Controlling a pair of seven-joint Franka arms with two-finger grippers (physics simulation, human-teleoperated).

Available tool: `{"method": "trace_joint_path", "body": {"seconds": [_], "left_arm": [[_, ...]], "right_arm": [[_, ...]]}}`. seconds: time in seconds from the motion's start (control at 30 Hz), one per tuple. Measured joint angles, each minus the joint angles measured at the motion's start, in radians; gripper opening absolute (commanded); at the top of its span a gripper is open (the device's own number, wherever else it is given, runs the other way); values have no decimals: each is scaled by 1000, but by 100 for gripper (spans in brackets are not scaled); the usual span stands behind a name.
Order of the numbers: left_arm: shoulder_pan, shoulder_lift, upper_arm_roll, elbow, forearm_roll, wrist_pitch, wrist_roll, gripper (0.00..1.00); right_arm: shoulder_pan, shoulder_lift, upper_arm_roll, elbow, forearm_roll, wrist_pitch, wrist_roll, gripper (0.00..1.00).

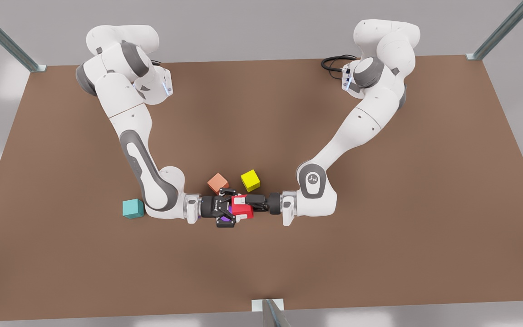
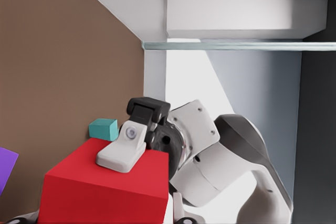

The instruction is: Pick up red wooden cube and pass to hand red wooden cube and place in blue wooden cube

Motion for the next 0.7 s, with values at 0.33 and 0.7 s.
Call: {"method": "trace_joint_path", "body": {"seconds": [0.33, 0.7], "left_arm": [[255, -74, -3, -56, 102, -126, -3, 100], [199, -827, 350, -414, 1281, -801, -329, 100]], "right_arm": [[-166, -26, -11, -15, -197, -45, 32, 46], [-237, -190, -51, -16, -1602, -96, 351, 47]]}}
